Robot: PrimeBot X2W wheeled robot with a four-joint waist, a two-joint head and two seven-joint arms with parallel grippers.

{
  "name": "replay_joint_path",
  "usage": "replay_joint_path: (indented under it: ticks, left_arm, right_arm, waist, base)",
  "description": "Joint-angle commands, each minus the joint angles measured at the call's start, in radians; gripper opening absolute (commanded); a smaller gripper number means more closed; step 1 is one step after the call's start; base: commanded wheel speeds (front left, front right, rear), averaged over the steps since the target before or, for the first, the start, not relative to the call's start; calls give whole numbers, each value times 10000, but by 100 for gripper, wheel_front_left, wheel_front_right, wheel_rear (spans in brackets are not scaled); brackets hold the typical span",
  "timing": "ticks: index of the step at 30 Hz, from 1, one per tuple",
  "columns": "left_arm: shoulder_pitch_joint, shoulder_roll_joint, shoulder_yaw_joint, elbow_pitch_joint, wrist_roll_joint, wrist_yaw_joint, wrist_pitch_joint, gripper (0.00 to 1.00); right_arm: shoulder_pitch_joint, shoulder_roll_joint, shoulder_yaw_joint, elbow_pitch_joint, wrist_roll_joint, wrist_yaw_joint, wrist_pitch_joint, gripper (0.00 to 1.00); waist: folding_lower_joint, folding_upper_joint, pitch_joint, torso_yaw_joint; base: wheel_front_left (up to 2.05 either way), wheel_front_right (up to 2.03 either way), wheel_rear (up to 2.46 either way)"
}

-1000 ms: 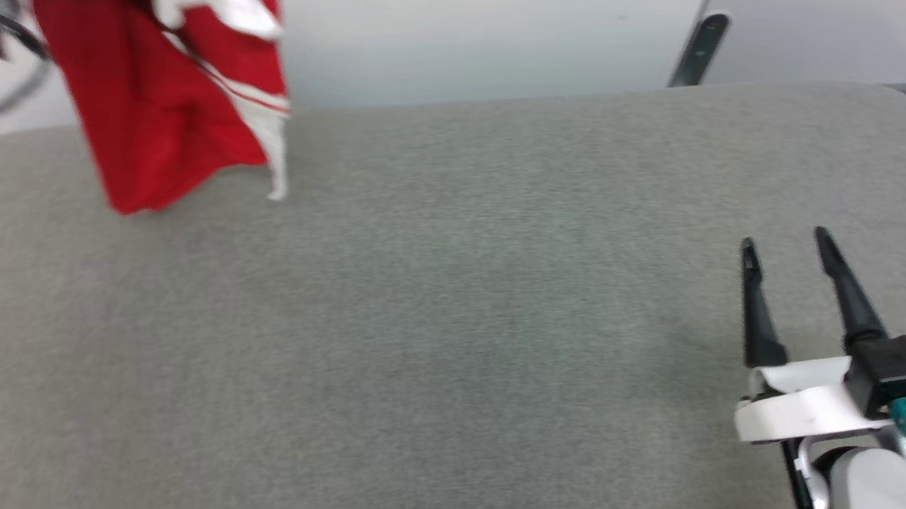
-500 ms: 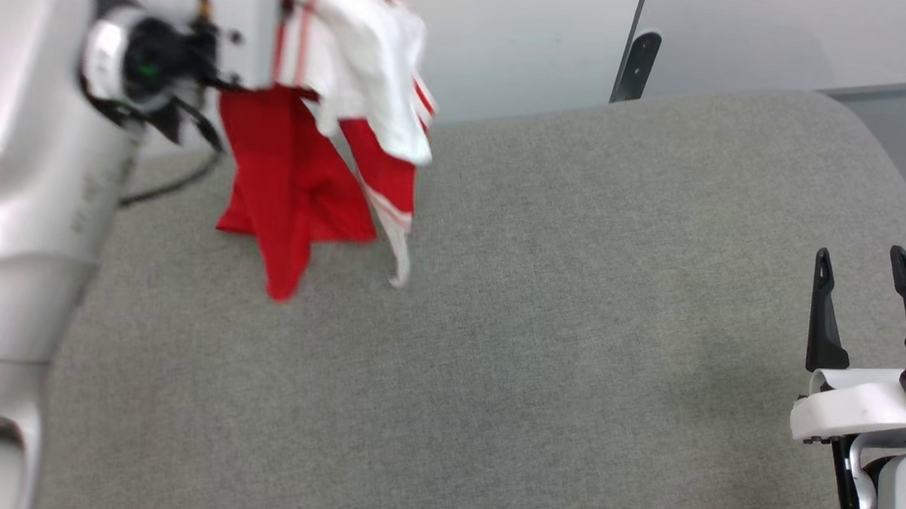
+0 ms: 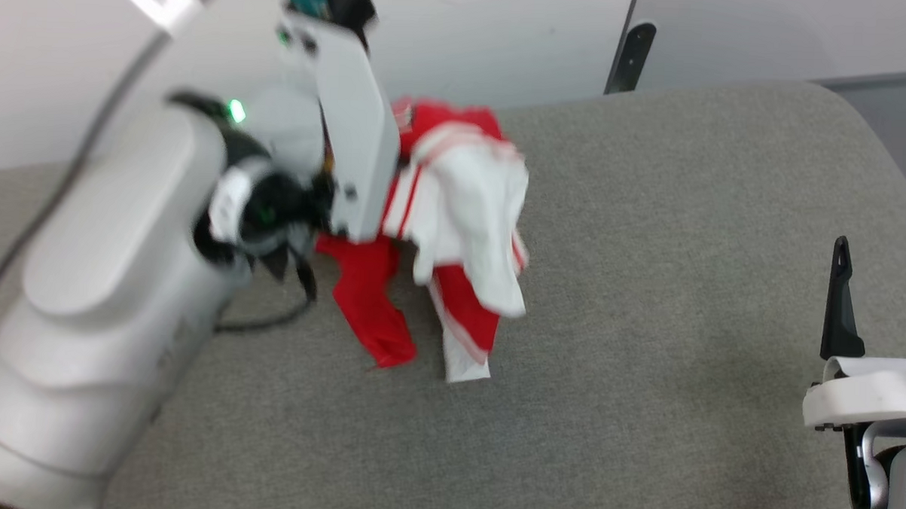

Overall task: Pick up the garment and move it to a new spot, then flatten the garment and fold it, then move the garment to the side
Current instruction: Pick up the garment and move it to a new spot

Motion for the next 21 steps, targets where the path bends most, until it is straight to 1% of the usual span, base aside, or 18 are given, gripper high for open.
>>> replay_joint_path:
  ticks: [1,8,11,13,14,17,19,21]
  left_arm:
    - [262,62,-87,-102,14,97,61,0]
    - [1661,319,-600,-524,25,529,340,0]
    - [2168,474,-691,-375,-19,546,293,0]
    - [2433,634,-839,-192,59,439,282,0]
    - [2606,621,-776,-62,-47,519,199,0]
    - [3012,705,-832,311,-162,501,165,0]
    - [3258,650,-750,522,-320,600,87,0]
    - [3350,658,-817,620,-333,500,75,0]
  right_arm:
    - [-150,15,-27,28,63,-15,-16,100]
    - [-408,21,274,172,461,-15,-14,100]
    - [-547,19,563,273,661,-15,-14,100]
    - [-593,16,645,309,802,-15,-14,100]
    - [-602,21,698,337,856,-15,-15,100]
    - [-566,17,731,405,963,-15,-14,100]
    - [-557,20,743,455,1008,-15,-14,100]
    - [-559,22,734,500,1040,-15,-14,100]
  waist:
    - [-1,-1,152,-108]
    - [-1,-1,600,-518]
    - [-1,-1,758,-828]
    - [-1,-1,842,-983]
    - [-1,-1,879,-1059]
    - [-1,-1,915,-1219]
    - [-1,-1,898,-1281]
    - [-1,-1,863,-1298]
  base:
    - [0,0,0]
    - [0,0,0]
    - [0,0,0]
    - [0,0,0]
    - [0,0,0]
    - [0,0,0]
    - [0,0,0]
    - [0,0,0]
